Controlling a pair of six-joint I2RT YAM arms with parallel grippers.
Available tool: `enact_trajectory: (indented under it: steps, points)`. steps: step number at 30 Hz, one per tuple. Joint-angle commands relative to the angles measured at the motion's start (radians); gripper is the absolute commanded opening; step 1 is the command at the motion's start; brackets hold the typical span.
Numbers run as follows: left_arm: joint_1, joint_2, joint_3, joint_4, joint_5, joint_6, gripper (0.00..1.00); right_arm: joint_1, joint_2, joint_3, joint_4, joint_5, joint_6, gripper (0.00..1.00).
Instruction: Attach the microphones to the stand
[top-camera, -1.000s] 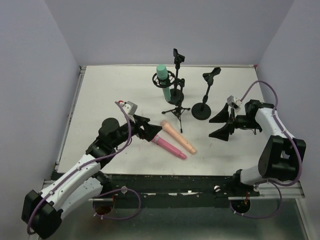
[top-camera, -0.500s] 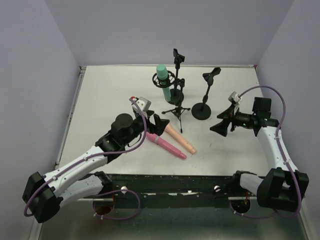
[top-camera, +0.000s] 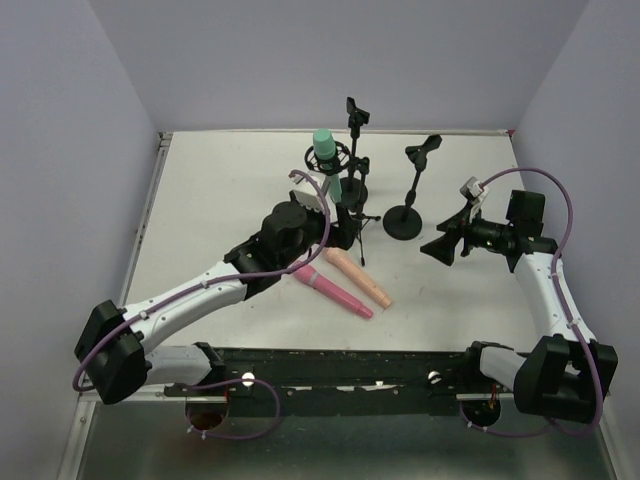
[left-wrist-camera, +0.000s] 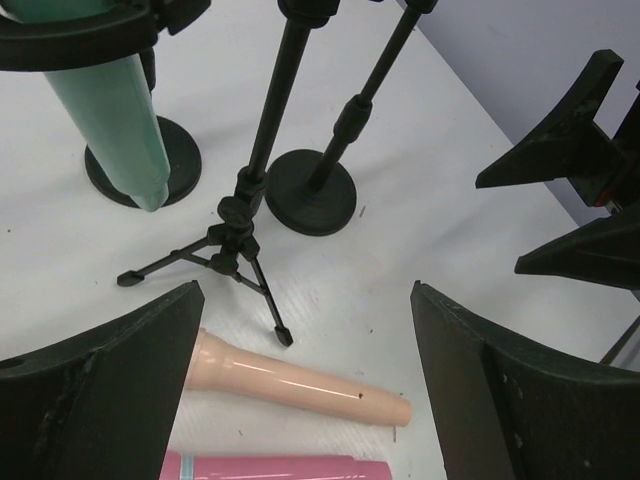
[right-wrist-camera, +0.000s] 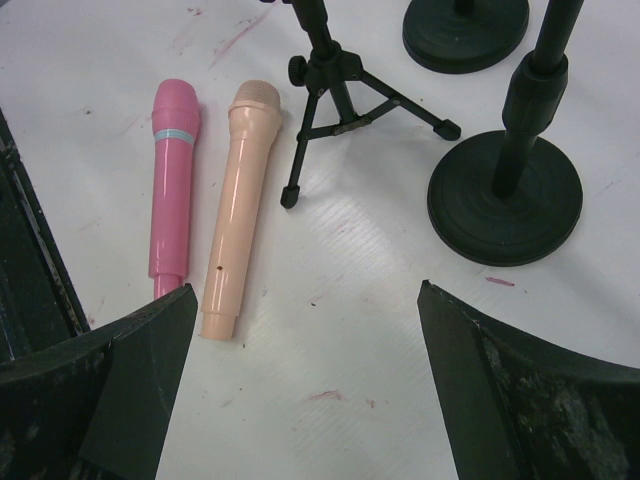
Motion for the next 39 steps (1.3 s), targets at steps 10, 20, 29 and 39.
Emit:
enact_trajectory:
  steps: [10,20,29,39]
  points:
    - [-0.021,0.290,0.156,0.277,-0.176,0.096,0.75,-0.001,0.000,0.005,0.005,-0.014,-0.002,1.00]
    - [-0.025,0.408,0.205,0.412,-0.247,0.202,0.58,-0.001,0.007,0.008,-0.001,-0.008,-0.011,0.99]
    - [-0.032,0.488,0.261,0.463,-0.282,0.243,0.40,-0.001,0.014,0.010,-0.004,-0.005,-0.020,1.00]
    - [-0.032,0.488,0.269,0.523,-0.207,0.335,0.00,-0.001,0.017,0.011,-0.010,-0.008,-0.025,1.00]
